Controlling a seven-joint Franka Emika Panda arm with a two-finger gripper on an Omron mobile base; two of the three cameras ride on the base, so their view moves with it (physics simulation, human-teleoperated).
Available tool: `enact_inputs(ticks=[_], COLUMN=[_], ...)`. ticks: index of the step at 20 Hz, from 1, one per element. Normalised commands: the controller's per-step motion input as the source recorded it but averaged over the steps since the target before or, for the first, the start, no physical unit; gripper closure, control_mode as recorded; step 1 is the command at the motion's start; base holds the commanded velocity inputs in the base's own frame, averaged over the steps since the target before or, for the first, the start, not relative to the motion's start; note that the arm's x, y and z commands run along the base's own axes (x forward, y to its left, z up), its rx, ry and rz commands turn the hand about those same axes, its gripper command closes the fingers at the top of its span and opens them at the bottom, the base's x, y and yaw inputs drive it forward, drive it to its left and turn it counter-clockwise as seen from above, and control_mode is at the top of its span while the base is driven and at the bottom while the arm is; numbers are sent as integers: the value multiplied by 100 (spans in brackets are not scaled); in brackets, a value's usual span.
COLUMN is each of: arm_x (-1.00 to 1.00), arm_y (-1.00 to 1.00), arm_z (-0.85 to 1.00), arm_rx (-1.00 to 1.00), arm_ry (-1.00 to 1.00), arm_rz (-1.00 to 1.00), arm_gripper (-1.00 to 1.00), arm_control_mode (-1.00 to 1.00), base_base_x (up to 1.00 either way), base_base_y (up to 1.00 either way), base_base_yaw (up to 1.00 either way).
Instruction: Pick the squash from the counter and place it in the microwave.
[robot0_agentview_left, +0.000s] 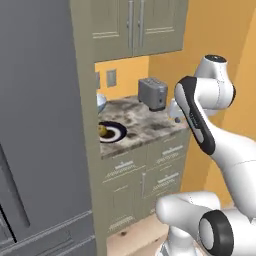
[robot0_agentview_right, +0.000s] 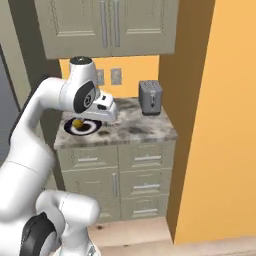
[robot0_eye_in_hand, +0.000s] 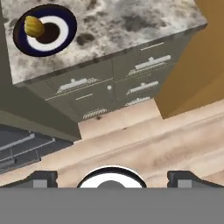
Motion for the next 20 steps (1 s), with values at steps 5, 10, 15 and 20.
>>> enact_inputs(ticks=[5,10,15,20], arm_x=[0,0,0,0], arm_y=[0,0,0,0], arm_z=[0,0,0,0], arm_rx=[0,0,0,0], arm_ry=[0,0,0,0], arm_rz=[0,0,0,0], arm_gripper=[-100,-100,-100,-100], arm_control_mode=[100,100,100,100], base_base_x=[11,36,99,87], base_base_y=[-27,-87,-48,-35], base_base_yaw=[89,41,20,20])
